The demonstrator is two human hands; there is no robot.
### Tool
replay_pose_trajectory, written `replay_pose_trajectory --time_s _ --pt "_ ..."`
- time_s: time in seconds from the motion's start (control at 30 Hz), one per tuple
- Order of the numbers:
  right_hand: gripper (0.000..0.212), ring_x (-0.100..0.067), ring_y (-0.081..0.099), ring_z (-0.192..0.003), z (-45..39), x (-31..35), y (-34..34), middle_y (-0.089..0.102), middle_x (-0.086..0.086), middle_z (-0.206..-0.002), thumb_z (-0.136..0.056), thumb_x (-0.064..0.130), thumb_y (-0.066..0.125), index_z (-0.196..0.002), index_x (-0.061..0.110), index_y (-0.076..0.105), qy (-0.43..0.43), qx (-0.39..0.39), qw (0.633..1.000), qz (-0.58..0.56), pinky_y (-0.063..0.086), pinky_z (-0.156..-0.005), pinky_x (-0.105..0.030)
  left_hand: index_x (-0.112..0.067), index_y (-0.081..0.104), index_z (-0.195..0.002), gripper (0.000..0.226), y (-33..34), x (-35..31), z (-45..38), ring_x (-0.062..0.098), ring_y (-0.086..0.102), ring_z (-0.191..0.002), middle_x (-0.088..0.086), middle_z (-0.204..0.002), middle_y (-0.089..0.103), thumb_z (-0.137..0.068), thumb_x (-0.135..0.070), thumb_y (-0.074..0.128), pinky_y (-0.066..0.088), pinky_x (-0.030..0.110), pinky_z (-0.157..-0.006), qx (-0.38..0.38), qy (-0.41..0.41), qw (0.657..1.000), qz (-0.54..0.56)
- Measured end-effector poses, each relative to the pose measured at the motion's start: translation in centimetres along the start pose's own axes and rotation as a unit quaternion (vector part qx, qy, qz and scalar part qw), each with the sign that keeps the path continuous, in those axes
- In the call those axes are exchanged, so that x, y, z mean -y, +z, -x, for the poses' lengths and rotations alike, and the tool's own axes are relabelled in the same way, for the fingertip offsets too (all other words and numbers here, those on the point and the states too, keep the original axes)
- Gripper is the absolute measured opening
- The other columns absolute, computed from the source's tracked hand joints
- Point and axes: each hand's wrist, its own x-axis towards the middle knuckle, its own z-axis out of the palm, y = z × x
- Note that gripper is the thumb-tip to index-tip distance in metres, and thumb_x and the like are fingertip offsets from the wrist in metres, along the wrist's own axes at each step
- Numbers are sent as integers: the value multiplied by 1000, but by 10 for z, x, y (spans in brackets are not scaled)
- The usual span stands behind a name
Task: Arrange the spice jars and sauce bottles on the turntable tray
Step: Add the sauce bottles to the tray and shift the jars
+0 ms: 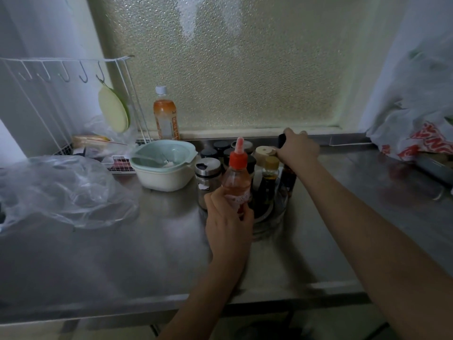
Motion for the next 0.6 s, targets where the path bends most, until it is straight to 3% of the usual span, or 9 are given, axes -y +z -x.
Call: replay_pose_trajectory --time_s 0.1,0.37,0.47,0.6 --pt "49 -41 53 -105 5 2 1 41 -26 -128 -90 38 51 -130 14 38 -3 -6 1000 -2 39 -73 -39 -21 31 -104 60 -1 2 -2 24 59 -79 13 -101 54 -66 -14 77 42 28 -59 -8 -5 1000 1" --pt "42 -38 57 -91 42 -34 -24 54 -20 -108 -74 38 65 -110 22 49 -44 -40 994 -97 41 -67 -33 -8 40 -110 61 0 8 -4 26 58 -86 13 -102 51 -65 -22 79 49 34 -67 -11 -14 1000 -8" --pt "39 -33 58 -90 61 -49 -62 56 -14 -101 -70 35 68 -106 26 53 -42 -64 986 -149 45 -72 -35 -5 42 -114 61 -1 7 -3 26 56 -93 14 -108 49 -65 -15 78 52 39 -77 4 -38 999 6" --pt "41 -24 58 -98 93 -39 -113 62 -6 -109 -69 29 71 -108 28 57 -109 -80 971 -196 49 -83 -37 -4 41 -115 59 -2 5 -3 26 54 -95 15 -111 47 -67 -10 74 49 38 -82 15 -51 998 22"
